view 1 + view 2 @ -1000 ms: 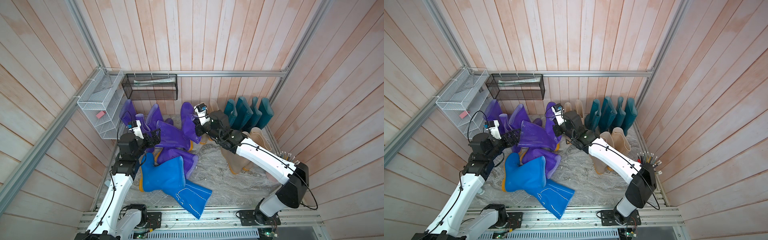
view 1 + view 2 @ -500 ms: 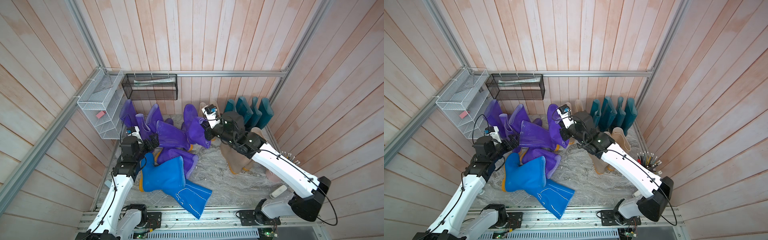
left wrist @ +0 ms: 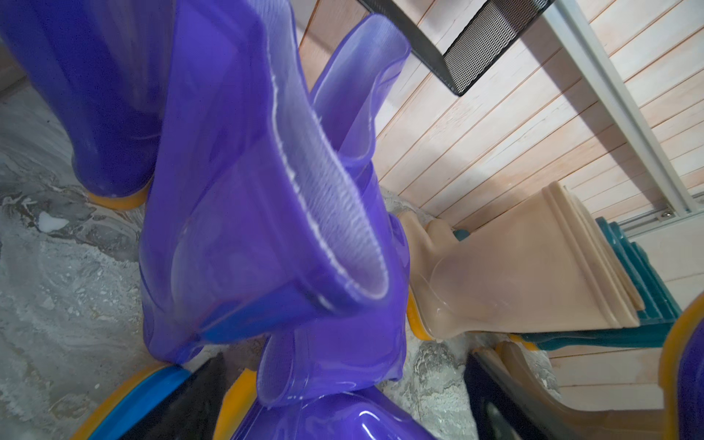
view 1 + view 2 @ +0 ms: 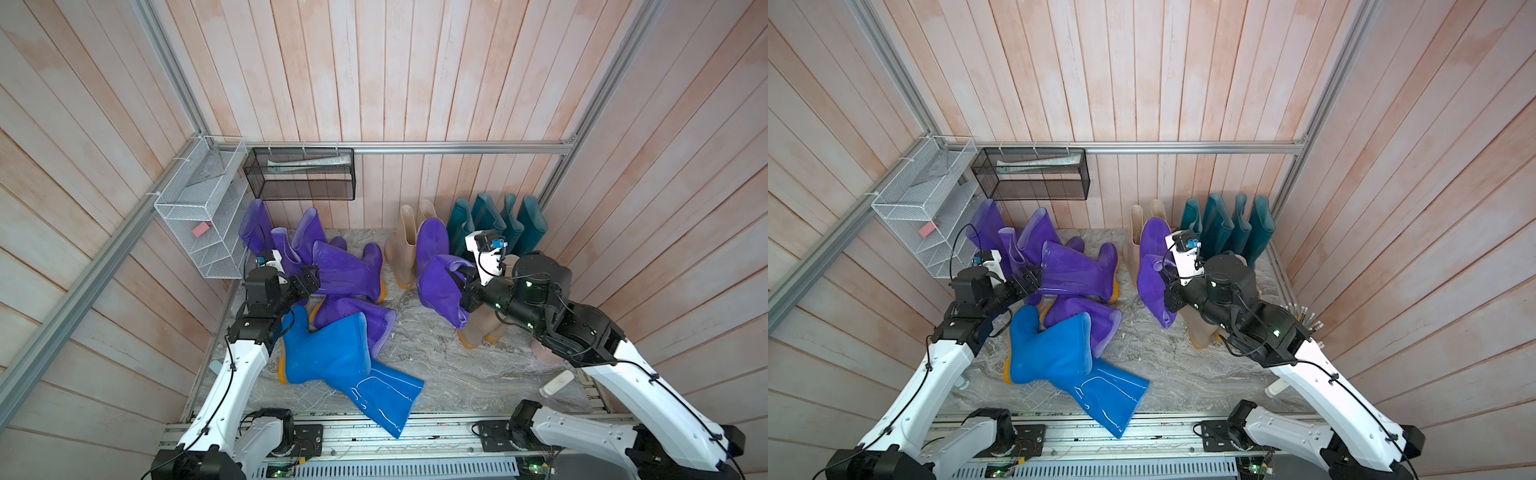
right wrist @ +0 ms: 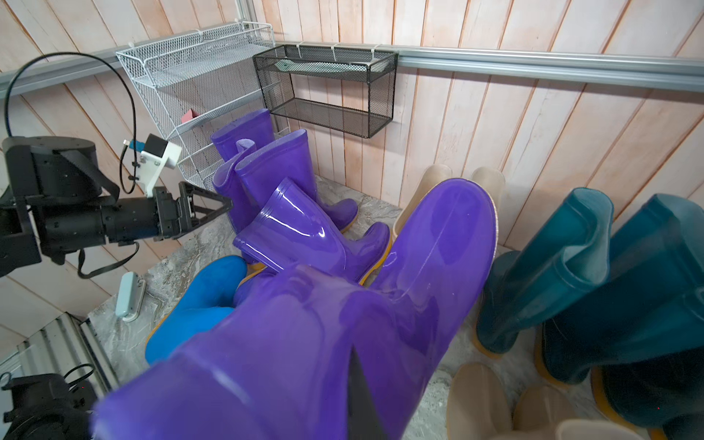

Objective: Match and arrange rain boots in pairs
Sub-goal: Place the rain boot at the center of the board.

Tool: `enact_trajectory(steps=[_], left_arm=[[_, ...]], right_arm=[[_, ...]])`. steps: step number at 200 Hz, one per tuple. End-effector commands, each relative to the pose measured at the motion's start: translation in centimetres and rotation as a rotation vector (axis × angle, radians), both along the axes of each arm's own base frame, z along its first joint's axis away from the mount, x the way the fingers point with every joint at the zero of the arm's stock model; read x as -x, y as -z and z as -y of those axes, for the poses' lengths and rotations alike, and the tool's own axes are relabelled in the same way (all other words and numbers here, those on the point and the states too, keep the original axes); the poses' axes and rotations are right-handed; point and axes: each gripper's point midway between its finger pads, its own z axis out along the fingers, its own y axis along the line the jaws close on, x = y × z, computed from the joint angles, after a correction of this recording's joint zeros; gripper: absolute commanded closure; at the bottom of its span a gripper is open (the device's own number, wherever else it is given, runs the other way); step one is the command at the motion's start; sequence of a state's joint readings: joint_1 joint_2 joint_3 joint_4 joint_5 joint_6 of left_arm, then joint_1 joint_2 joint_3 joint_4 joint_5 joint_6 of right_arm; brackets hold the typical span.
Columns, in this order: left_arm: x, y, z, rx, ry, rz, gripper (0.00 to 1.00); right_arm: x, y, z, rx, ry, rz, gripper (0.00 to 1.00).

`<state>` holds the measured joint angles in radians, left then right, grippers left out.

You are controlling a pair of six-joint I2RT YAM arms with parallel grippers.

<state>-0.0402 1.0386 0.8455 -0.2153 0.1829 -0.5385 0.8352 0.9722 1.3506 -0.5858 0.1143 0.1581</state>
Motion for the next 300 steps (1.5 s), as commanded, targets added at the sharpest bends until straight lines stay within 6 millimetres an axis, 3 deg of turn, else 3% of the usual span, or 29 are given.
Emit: enact_trajectory(steps=[1, 54, 106, 139, 196, 219, 253, 300], left_arm=[[-0.7, -0.8, 0.2, -0.021, 0.017, 0.026, 0.00], [-2.1, 1.5, 0.5, 0.000, 0.010, -0.040, 0.00], [-3.0, 3.1, 1.3, 0.012, 0.036, -0.098, 0.05], [-2.1, 3.4, 2.2, 0.005, 0.065, -0.120, 0.06], [0.2, -0.3, 2.9, -0.038, 0.099, -0.054, 0.06], [1.1, -0.1, 3.7, -0.037, 0.133, -0.068, 0.06], [2.5, -0.1, 4.3, -0.030, 0.158, -0.068, 0.07], [3.8, 3.0, 4.9, 0.004, 0.147, -0.132, 0.08]], right_arm=[[1.3, -0.7, 1.1, -0.050, 0.004, -0.009, 1.00], [1.1, 5.3, 2.0, 0.051, 0.064, -0.129, 1.00], [-2.1, 11.0, 1.9, 0.085, 0.135, -0.241, 1.00], [-4.3, 13.8, 3.5, 0.103, 0.205, -0.296, 1.00], [-6.7, 16.0, 4.7, 0.140, 0.211, -0.352, 1.00], [-6.7, 16.3, 4.2, 0.158, 0.160, -0.363, 1.00], [-4.8, 13.9, 2.0, 0.065, 0.010, -0.357, 1.00], [-4.4, 13.0, 2.0, 0.022, 0.015, -0.356, 1.00]])
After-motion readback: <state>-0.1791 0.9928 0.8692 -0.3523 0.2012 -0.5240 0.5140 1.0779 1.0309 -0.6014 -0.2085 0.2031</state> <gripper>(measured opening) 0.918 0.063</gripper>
